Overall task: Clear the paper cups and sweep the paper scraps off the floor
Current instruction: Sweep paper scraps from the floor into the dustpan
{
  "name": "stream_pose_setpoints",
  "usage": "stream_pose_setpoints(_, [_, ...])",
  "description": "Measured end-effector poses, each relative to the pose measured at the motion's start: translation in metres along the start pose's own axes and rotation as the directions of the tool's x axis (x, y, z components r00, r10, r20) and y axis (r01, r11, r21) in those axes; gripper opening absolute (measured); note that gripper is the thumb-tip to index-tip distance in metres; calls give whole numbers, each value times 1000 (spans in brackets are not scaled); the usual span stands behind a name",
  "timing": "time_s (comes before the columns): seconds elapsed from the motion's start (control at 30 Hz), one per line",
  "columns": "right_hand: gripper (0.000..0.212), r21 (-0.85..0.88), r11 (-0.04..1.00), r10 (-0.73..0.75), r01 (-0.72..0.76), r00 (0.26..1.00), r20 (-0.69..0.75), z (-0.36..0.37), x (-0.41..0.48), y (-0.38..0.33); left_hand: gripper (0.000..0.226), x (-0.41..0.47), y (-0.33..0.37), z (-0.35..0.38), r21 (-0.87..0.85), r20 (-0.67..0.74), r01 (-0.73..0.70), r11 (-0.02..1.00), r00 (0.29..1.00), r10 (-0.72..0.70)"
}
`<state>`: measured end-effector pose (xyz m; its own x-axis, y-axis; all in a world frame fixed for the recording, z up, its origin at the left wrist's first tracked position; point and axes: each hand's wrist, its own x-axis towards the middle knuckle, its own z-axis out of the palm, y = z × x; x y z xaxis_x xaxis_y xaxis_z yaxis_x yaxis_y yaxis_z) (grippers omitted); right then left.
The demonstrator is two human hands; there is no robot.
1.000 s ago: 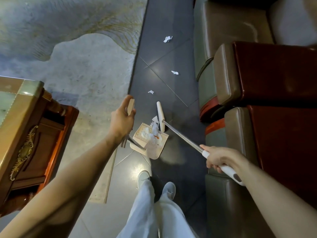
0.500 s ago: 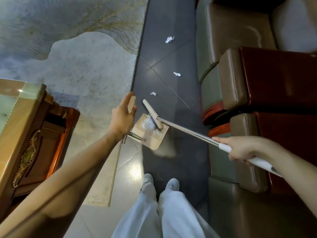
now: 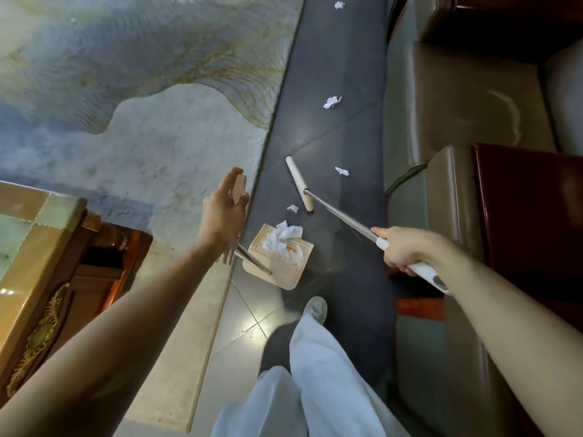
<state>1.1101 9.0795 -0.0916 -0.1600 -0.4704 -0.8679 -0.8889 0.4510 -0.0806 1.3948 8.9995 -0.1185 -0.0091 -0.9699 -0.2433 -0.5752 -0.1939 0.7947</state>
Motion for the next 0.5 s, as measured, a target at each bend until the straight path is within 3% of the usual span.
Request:
stream_pose_setpoints(0.13, [93,-156,987,-42,42,999,3,-39,40,-16,46,28,18,9,20,4,-4,1000,1000,4])
stream_pose_setpoints(0.33, [83,58,995,-89,78,975,205,-50,51,-18,48,62,30,17,30,-45,47,998,998,-45])
stream_pose_setpoints(0.5, [85,52,996,-85,74,967,241,-69,31,1,50,85,46,26,46,-20,19,999,1000,-18])
